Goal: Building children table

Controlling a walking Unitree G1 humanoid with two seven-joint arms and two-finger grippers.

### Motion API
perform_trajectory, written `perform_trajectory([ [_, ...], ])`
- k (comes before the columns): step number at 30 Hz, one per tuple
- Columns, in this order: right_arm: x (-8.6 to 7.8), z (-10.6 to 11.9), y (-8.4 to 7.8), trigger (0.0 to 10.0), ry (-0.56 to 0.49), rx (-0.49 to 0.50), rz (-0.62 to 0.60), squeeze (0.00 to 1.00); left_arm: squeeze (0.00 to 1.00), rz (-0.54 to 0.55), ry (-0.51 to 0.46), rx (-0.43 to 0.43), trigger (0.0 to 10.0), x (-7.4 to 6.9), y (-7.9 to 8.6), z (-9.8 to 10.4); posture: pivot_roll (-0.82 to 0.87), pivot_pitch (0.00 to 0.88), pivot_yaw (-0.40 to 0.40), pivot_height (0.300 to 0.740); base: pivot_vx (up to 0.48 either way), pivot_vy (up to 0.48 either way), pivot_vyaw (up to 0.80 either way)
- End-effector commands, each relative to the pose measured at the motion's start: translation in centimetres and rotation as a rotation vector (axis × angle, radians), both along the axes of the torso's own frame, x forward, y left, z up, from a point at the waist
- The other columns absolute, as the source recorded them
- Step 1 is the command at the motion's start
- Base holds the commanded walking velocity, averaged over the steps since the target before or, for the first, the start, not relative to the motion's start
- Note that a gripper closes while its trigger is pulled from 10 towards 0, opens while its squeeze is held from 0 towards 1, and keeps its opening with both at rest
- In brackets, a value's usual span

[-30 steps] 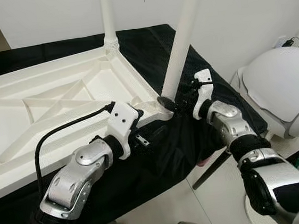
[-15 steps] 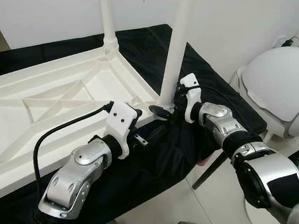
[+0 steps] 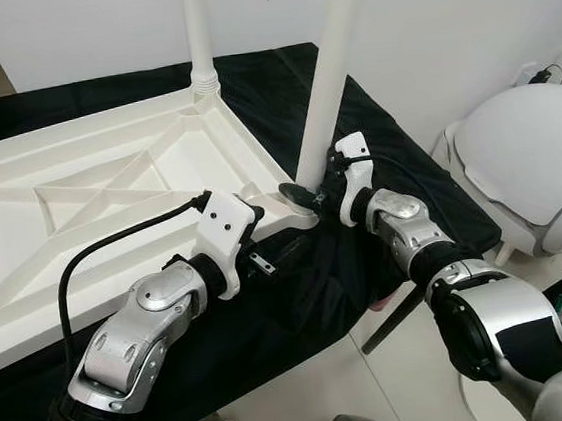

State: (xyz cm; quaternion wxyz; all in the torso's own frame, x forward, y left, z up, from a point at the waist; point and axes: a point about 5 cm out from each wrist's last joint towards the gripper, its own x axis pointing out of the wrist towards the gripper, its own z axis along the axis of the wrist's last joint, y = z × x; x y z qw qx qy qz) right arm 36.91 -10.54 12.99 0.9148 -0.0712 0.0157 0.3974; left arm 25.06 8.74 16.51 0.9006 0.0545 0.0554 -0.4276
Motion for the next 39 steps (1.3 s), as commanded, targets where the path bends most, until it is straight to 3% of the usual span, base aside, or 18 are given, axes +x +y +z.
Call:
perform_trajectory([
  [1, 0.0, 0.3, -0.4, 0.0, -0.032, -0.028, 0.016, 0.0, 0.0, -0.057, 0.01, -0.005, 10.0, -0.3, -0.3, 0.1, 0.05, 0.0, -0.07, 0.74, 0.0, 0.0, 0.0],
  [6, 0.1, 0.1, -1.5, 0.0, -0.022, 0.011, -0.058, 0.0, 0.0, -0.059, 0.013, -0.007, 10.0, -0.4, -0.4, 0.0, 0.05, 0.0, -0.076, 0.74, 0.0, 0.0, 0.0],
  [7, 0.2, 0.1, -1.9, 1.5, -0.017, 0.021, -0.088, 0.0, 0.0, -0.059, 0.014, -0.008, 10.0, -0.5, -0.4, 0.0, 0.05, 0.0, -0.076, 0.74, 0.0, 0.0, 0.0],
  [9, 0.2, 0.1, -1.9, 1.5, -0.017, 0.021, -0.088, 0.0, 0.0, -0.059, 0.014, -0.008, 10.0, -0.5, -0.4, 0.0, 0.05, 0.0, -0.076, 0.74, 0.0, 0.0, 0.0],
  [10, 0.3, -0.2, -2.2, 10.0, -0.004, 0.03, -0.15, 0.0, 0.0, -0.059, 0.017, -0.01, 10.0, -0.5, -0.5, -0.1, 0.04, 0.001, -0.077, 0.74, 0.0, 0.0, 0.0],
  [22, 0.1, -1.0, -0.9, 10.0, -0.006, 0.113, -0.366, 0.0, 0.0, -0.061, 0.021, -0.011, 10.0, -0.6, -0.5, -0.1, 0.04, 0.008, -0.07, 0.74, 0.0, 0.0, 0.0],
  [29, -0.3, -0.6, 2.9, 10.0, 0.007, 0.257, -0.687, 0.0, 0.0, -0.063, 0.018, -0.012, 10.0, -0.5, -0.5, -0.2, 0.03, 0.011, -0.07, 0.74, 0.0, 0.0, 0.0],
  [30, -0.3, -0.6, 2.9, 10.0, 0.007, 0.257, -0.687, 0.0, 0.0, -0.063, 0.018, -0.012, 10.0, -0.5, -0.5, -0.2, 0.03, 0.011, -0.07, 0.74, 0.0, 0.0, 0.0],
  [31, -0.3, -0.1, 4.1, 10.0, 0.004, 0.27, -0.686, 0.0, 0.0, -0.06, 0.016, -0.015, 10.0, -0.5, -0.6, -0.2, 0.03, 0.013, -0.07, 0.74, 0.0, 0.0, 0.0],
  [34, -0.3, 0.5, 4.5, 10.0, -0.033, 0.264, -0.651, 0.0, 0.0, -0.059, 0.017, -0.017, 10.0, -0.5, -0.7, -0.2, 0.03, 0.014, -0.076, 0.74, 0.0, 0.0, 0.0],
  [36, -0.3, 0.8, 4.0, 10.0, -0.053, 0.278, -0.64, 1.0, 0.0, -0.055, 0.016, -0.015, 10.0, -0.6, -0.7, -0.2, 0.03, 0.013, -0.081, 0.74, 0.0, 0.0, 0.0],
  [39, -0.5, 0.9, 3.6, 10.0, -0.064, 0.299, -0.643, 1.0, 0.0, -0.043, 0.005, -0.012, 10.0, -0.6, -0.5, -0.2, 0.04, 0.014, -0.082, 0.74, 0.0, 0.0, 0.0],
])
